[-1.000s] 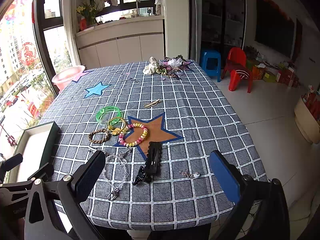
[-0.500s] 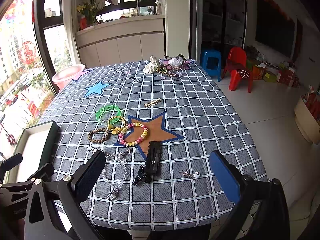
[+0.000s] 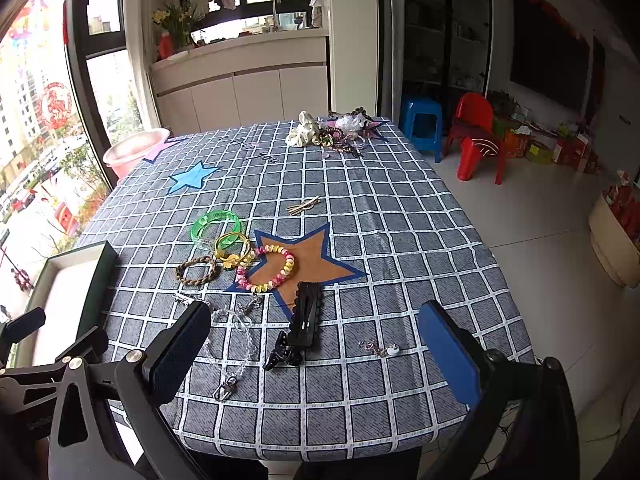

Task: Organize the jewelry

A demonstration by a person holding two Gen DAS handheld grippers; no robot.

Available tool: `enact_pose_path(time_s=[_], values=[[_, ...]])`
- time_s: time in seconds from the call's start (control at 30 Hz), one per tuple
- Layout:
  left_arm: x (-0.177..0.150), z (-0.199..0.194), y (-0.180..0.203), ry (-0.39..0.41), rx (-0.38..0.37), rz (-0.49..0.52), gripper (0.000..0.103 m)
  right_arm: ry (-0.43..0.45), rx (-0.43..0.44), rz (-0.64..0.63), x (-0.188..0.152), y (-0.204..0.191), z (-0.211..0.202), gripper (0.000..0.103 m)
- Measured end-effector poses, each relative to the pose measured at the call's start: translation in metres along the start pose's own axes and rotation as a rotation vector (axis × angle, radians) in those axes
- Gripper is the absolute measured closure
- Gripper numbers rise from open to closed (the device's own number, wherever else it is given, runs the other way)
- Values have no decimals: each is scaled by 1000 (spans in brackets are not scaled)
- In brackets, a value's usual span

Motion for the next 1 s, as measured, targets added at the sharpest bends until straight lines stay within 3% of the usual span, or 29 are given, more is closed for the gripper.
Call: enact_pose_path(time_s=[1.0], values=[[-2, 2, 1, -4, 0, 6, 0, -4, 2, 2, -1, 0, 2, 0]])
Point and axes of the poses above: each gripper's, at about its wrist camera, not at the fingertips, and z roughly the way its jaws point, y to its right, x to its top, the point moved 5 cm from there along z, roughly the way its jaws point, and after that the axes turned 13 degrees about -z, right-handed, at the moved point
